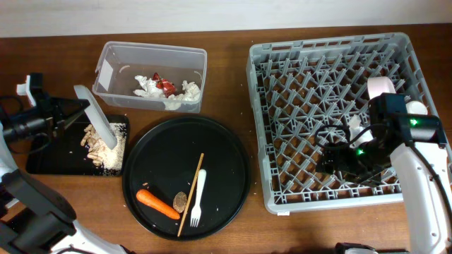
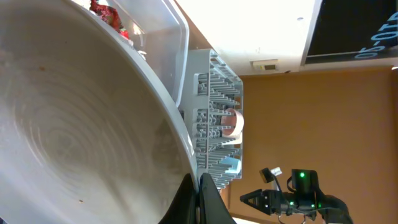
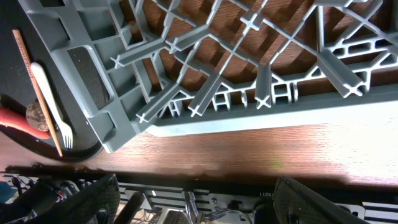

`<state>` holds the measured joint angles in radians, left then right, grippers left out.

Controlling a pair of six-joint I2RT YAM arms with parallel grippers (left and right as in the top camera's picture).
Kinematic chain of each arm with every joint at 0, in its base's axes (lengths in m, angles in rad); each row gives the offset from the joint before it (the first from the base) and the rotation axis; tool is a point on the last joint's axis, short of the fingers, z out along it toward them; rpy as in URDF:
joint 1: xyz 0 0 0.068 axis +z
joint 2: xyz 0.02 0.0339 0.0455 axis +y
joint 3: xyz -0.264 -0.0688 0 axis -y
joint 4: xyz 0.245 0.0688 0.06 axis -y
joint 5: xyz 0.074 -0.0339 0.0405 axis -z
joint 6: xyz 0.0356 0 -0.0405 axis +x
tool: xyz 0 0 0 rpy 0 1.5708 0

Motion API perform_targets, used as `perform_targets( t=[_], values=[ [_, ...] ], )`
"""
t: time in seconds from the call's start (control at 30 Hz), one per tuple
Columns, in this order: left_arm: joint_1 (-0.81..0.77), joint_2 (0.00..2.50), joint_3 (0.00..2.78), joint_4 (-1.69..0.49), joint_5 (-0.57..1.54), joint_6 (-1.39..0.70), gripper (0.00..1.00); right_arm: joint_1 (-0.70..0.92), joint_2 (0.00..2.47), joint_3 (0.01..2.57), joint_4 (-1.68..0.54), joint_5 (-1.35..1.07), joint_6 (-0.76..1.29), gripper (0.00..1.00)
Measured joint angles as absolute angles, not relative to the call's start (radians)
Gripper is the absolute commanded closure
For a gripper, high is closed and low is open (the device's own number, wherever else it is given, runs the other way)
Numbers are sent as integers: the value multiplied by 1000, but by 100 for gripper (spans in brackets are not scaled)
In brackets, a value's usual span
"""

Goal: Sort waste into correct bins and load items into the dishwasher rack

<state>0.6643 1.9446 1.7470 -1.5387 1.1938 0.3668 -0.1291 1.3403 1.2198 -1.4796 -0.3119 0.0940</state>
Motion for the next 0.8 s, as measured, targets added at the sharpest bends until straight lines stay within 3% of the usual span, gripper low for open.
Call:
perform_targets(
  t=[0.5,0.63,0.8],
  values=[
    [631,1919,1747,-1680,1253,514,100,-129,1340,1220,-1479,-312,94,17],
    [462,1819,1747,-1683,1213,546,100,-129,1340,1220,-1478,-312,94,17],
    [130,1785,1748,-1597,1035,530,100,-129,1340,1220,-1475,-312,94,17]
  ],
)
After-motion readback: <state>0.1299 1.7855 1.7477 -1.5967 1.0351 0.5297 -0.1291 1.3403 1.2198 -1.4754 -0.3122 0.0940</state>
